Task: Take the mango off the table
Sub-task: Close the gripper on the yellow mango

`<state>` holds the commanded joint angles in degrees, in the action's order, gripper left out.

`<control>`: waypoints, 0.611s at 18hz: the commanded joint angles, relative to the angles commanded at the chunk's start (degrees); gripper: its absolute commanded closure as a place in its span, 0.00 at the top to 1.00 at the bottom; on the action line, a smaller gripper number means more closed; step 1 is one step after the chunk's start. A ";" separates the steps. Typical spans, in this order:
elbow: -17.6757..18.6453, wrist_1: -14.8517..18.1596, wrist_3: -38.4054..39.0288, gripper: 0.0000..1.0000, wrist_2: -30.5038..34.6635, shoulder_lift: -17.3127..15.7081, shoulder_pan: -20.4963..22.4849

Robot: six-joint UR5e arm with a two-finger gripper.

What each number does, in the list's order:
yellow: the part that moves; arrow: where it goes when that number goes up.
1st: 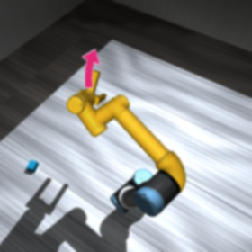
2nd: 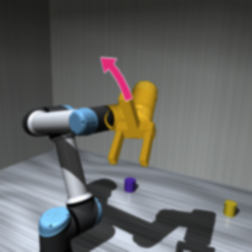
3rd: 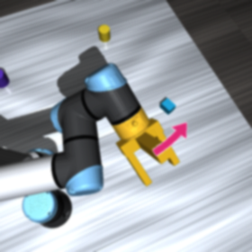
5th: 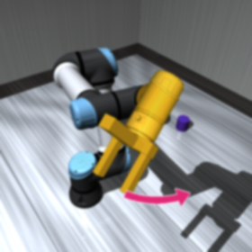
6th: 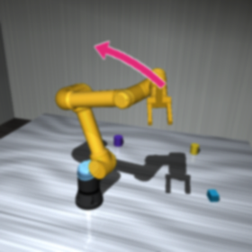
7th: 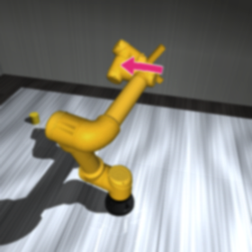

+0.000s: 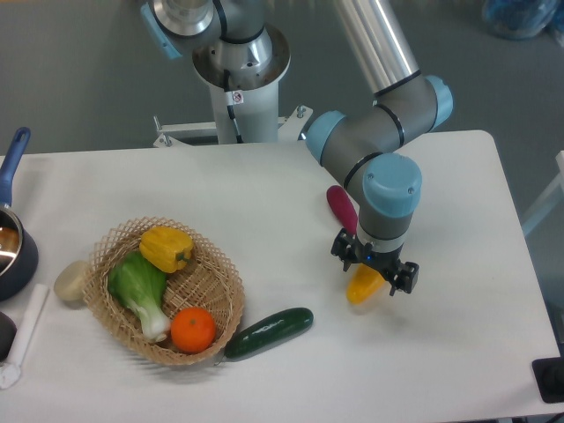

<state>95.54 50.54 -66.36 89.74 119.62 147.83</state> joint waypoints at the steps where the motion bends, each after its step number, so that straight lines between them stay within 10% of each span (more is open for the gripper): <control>1: 0.17 0.00 0.09 1.00 0.00 0.09 -0.09; 11: 0.35 -0.09 0.35 0.92 0.00 0.53 -0.18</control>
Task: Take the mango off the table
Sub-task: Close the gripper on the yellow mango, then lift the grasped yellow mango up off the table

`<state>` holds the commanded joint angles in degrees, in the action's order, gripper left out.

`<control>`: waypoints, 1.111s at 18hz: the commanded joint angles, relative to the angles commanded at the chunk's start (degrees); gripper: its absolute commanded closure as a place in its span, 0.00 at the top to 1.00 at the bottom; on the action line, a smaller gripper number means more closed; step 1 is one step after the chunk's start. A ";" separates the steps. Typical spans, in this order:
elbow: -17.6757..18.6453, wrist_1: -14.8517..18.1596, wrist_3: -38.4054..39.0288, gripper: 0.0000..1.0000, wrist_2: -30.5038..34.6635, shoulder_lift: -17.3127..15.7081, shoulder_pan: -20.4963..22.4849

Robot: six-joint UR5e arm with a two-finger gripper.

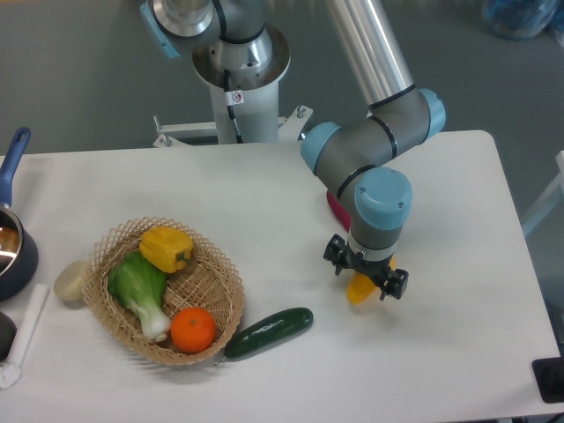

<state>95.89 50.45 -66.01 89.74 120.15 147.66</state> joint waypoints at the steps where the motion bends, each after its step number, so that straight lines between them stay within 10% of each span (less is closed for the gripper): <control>1: 0.00 0.09 0.09 0.89 0.00 0.00 0.00; 8: -0.35 0.09 0.35 0.70 0.09 0.26 -0.09; 15: -1.06 0.35 0.35 0.24 0.97 0.26 -0.26; 20: -1.75 0.35 0.35 0.17 0.88 0.18 -0.26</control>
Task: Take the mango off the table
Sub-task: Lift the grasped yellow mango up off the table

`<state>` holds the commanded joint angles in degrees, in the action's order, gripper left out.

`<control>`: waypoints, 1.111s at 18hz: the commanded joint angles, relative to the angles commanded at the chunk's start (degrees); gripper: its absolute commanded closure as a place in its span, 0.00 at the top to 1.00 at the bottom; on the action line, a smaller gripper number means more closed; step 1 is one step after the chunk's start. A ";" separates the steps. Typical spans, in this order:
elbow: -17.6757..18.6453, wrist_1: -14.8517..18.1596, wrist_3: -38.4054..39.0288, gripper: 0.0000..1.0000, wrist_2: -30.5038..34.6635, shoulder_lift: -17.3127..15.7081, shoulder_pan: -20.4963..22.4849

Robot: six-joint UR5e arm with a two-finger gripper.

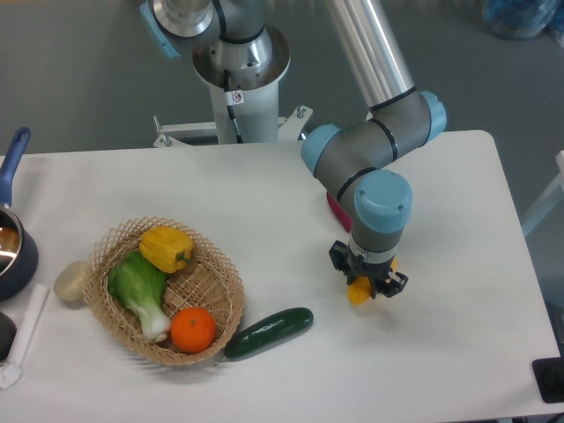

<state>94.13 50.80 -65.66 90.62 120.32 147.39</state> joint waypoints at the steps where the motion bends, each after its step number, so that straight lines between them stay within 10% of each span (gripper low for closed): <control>1: -0.53 0.00 0.00 0.17 -0.09 -0.44 0.00; 11: -13.09 -0.26 8.34 0.18 -10.36 -4.13 -0.09; 20: -16.17 -0.26 13.53 0.18 -18.89 -7.56 1.58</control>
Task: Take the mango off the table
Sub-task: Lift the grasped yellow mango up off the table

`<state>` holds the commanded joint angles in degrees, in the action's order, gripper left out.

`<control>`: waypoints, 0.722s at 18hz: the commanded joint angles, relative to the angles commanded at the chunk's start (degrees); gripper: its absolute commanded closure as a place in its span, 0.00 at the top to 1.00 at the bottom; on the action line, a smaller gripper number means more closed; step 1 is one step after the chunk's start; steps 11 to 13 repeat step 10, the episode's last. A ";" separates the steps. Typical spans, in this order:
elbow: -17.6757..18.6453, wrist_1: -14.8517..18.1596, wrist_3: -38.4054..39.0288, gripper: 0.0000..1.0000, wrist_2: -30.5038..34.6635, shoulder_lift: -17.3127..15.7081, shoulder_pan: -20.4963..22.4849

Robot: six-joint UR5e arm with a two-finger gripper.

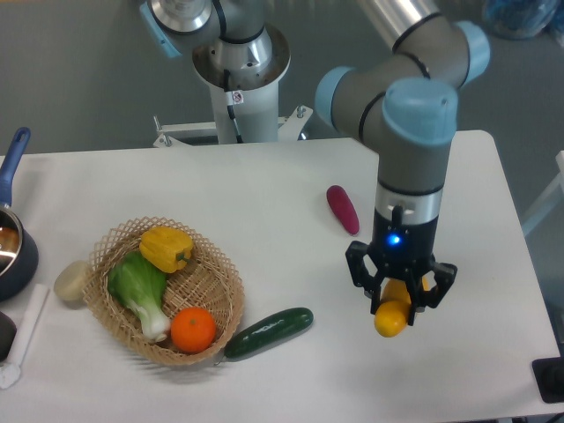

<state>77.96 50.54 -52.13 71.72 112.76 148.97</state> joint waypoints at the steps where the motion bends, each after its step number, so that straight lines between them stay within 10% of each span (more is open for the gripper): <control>1: 0.08 0.00 0.09 0.18 -0.44 -0.09 0.35; 13: -0.44 0.00 0.36 0.18 -3.51 -0.17 2.11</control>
